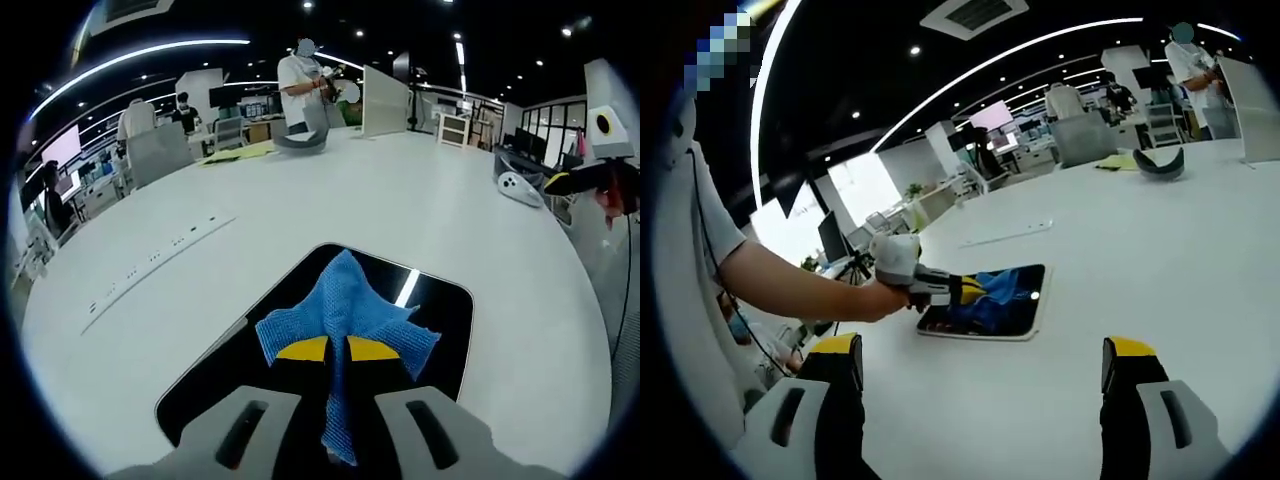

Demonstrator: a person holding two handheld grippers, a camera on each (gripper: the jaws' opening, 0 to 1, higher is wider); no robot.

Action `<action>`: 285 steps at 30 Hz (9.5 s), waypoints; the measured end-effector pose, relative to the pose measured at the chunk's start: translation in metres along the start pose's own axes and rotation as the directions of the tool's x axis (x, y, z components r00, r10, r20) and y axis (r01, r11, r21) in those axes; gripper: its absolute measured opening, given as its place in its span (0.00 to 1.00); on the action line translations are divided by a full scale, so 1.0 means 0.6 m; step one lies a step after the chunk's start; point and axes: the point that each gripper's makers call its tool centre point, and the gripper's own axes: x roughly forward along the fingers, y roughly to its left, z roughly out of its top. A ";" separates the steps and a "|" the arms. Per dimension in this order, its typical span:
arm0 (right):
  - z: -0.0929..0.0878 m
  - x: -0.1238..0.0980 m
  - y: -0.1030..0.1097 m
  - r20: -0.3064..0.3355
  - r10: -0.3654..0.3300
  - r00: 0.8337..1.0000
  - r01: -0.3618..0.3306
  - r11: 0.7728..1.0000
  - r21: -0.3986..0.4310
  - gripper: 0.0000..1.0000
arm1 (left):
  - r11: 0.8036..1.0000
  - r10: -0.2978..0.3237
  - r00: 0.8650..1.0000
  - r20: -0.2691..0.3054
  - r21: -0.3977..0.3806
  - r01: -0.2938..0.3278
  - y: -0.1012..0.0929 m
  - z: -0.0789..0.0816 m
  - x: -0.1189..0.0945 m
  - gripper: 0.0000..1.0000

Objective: Wipe the mirror surface with the cleaning cloth until all visible marks leave the cleaned area.

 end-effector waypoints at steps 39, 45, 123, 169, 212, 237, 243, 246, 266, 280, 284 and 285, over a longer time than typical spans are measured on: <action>0.007 0.002 0.010 0.032 0.017 0.999 -0.017 1.000 0.010 1.00 | 0.996 0.073 0.997 -0.031 -0.041 -0.074 0.038 -0.046 -0.066 0.03; 0.010 0.005 0.014 0.036 0.020 0.999 -0.020 1.000 0.006 1.00 | 0.996 0.074 0.996 -0.038 -0.040 -0.076 0.041 -0.051 -0.072 0.03; 0.017 -0.019 0.026 0.054 0.015 0.998 -0.014 1.000 -0.021 1.00 | 0.982 0.175 0.981 -0.080 -0.058 -0.180 0.055 -0.114 -0.160 0.03; 0.018 -0.025 0.029 0.074 0.012 0.997 -0.012 1.000 -0.004 0.99 | 0.990 0.139 0.985 -0.102 -0.008 -0.140 0.021 -0.120 -0.153 0.02; 0.016 -0.017 0.029 0.067 0.030 0.997 -0.030 1.000 0.000 0.98 | 0.997 0.061 0.993 -0.101 0.043 -0.057 -0.034 -0.089 -0.106 0.02; 0.020 -0.015 0.020 0.083 0.023 0.996 -0.024 1.000 0.017 0.98 | 0.998 0.012 0.995 -0.099 0.058 -0.007 -0.059 -0.062 -0.067 0.02; 0.015 -0.013 0.017 0.074 0.029 0.997 -0.030 0.999 0.016 0.98 | 0.998 0.006 0.995 -0.095 0.065 0.000 -0.063 -0.056 -0.058 0.02; 0.018 -0.013 0.016 0.072 0.036 0.997 -0.037 0.999 0.015 0.99 | 0.998 0.005 0.995 -0.095 0.064 0.001 -0.065 -0.053 -0.055 0.02; 0.025 0.009 0.003 0.000 0.117 0.993 -0.115 0.983 -0.142 1.00 | 0.999 -0.005 0.997 -0.079 0.037 0.008 -0.091 -0.024 -0.015 0.02; 0.031 0.038 0.009 -0.025 0.181 0.983 -0.182 0.953 -0.243 1.00 | 0.999 -0.027 0.998 -0.049 0.027 0.029 -0.115 -0.009 0.008 0.02; 0.035 0.041 0.007 -0.021 0.181 0.983 -0.181 0.952 -0.247 1.00 | 0.999 -0.028 0.999 -0.041 0.024 0.029 -0.120 -0.004 0.015 0.02; 0.036 0.042 0.007 -0.022 0.183 0.983 -0.182 0.950 -0.254 1.00 | 0.999 -0.030 0.999 -0.040 0.023 0.031 -0.122 -0.003 0.017 0.03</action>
